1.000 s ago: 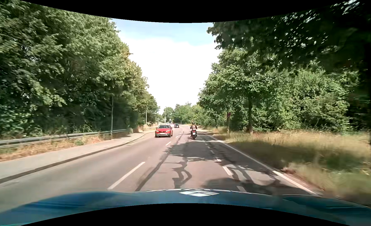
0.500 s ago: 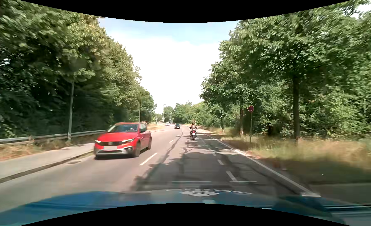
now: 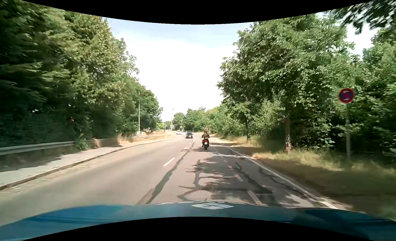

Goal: Follow the waypoints while adhering to traffic rules and regulations

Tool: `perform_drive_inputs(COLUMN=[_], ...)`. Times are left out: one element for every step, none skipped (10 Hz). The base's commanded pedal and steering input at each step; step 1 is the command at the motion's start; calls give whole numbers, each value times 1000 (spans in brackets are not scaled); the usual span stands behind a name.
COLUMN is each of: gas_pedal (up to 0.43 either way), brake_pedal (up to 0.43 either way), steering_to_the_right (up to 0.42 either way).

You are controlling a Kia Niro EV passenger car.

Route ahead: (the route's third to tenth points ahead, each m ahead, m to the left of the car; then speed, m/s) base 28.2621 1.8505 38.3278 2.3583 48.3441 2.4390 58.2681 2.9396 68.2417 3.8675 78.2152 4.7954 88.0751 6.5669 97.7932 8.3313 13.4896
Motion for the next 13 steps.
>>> perform_drive_inputs(gas_pedal=[0,0,0,0,0,0,0,0,0,0,0,0,0], brake_pedal=[0,0,0,0,0,0,0,0,0,0,0,0,0], steering_to_the_right=[-2,-3,-3,-4,-4,-4,-4,-4,-4,-4,-5,-4,-6])
